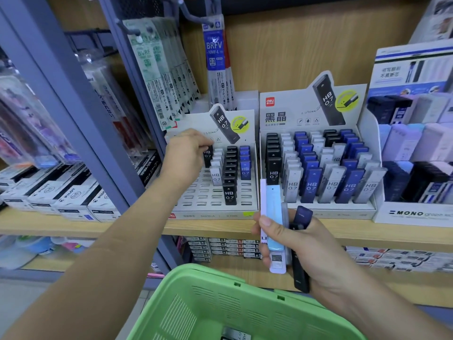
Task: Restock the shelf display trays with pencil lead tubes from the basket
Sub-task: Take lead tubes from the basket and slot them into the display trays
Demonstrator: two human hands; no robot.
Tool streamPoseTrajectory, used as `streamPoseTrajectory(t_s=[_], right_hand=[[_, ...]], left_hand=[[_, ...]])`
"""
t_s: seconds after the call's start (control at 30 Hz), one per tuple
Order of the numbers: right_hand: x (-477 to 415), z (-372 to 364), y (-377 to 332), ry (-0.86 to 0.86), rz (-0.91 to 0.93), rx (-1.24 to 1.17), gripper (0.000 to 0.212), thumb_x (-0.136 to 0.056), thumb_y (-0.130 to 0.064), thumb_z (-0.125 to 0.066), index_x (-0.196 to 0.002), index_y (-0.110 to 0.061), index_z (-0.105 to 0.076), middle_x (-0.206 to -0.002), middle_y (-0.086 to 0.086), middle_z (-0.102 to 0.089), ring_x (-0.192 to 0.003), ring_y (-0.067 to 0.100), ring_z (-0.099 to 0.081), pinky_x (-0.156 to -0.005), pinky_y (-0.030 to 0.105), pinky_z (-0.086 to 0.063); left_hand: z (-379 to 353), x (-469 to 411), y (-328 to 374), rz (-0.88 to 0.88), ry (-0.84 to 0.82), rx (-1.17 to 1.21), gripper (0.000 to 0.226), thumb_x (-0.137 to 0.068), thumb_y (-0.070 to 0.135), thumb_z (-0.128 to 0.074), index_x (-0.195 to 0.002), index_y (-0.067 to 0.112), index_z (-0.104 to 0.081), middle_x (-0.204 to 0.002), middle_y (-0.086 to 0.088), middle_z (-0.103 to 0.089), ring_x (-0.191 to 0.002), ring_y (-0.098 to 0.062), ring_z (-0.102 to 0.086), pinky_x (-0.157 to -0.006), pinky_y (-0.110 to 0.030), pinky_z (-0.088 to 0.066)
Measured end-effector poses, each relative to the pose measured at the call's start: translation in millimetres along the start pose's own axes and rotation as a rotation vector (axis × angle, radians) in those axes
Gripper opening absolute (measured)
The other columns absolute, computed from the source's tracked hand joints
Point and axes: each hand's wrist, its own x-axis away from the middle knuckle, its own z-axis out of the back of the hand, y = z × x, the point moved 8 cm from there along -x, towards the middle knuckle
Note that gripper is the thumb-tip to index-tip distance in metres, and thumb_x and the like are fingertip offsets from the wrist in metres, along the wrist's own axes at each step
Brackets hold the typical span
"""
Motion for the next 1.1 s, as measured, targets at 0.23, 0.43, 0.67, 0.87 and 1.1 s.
streamPoseTrajectory(t_s=[0.23, 0.43, 0.67, 0.87, 1.1], right_hand=[[5.5, -7.4, -3.6, -0.042, -0.017, -0.079, 0.045, -0.067, -0.022, -0.072, -0.104, 0.003, -0.067, -0.079, 0.015, -0.07, -0.049, 0.02, -0.054, -0.044, 0.026, -0.047], [7.6, -4.4, -10.7, -0.017, 0.012, -0.093, 0.046, -0.067, -0.024, -0.073, -0.104, 0.003, -0.067, -0.083, 0.011, -0.069, -0.052, 0.02, -0.054, -0.048, 0.029, -0.048], [7.2, 1.4, -23.1, -0.004, 0.068, -0.081, 0.038, -0.063, -0.024, -0.079, -0.092, -0.001, -0.07, -0.082, 0.018, -0.064, -0.048, 0.018, -0.051, -0.047, 0.028, -0.047], [12.8, 3.5, -32.0, -0.033, 0.08, -0.067, 0.035, -0.07, -0.021, -0.074, -0.1, -0.003, -0.07, -0.095, 0.018, -0.073, -0.049, 0.017, -0.051, -0.046, 0.026, -0.046], [12.9, 33.4, -49.9, 0.192, 0.175, -0.144, 0.011, -0.08, -0.01, -0.073, -0.09, -0.006, -0.072, -0.073, 0.015, -0.069, -0.052, 0.017, -0.056, -0.047, 0.027, -0.05]], left_hand=[[-1.7, 11.5, -11.5, 0.107, 0.012, -0.019, 0.022, -0.087, 0.0, -0.06, -0.102, 0.009, -0.074, -0.102, -0.008, -0.071, -0.097, -0.025, -0.064, -0.09, -0.028, -0.048], [20.1, 14.9, 14.5, 0.204, -0.086, 0.012, 0.022, -0.093, 0.009, -0.053, -0.101, 0.015, -0.072, -0.093, 0.001, -0.062, -0.077, -0.016, -0.058, -0.079, -0.026, -0.048], [5.7, 60.1, 110.1, 0.27, -0.797, 0.635, 0.031, -0.082, 0.037, -0.066, -0.102, 0.014, -0.069, -0.069, 0.002, -0.066, -0.059, -0.011, -0.053, -0.055, -0.023, -0.05], [2.5, 50.2, 94.5, 0.399, -0.501, 0.775, 0.021, -0.077, 0.023, -0.075, -0.078, 0.005, -0.064, -0.053, -0.002, -0.061, -0.043, -0.008, -0.051, -0.042, -0.018, -0.043], [0.9, 59.1, 104.2, 0.338, -0.686, 0.82, 0.02, -0.066, 0.019, -0.076, -0.079, 0.007, -0.067, -0.063, -0.01, -0.066, -0.05, -0.014, -0.057, -0.05, -0.021, -0.051]])
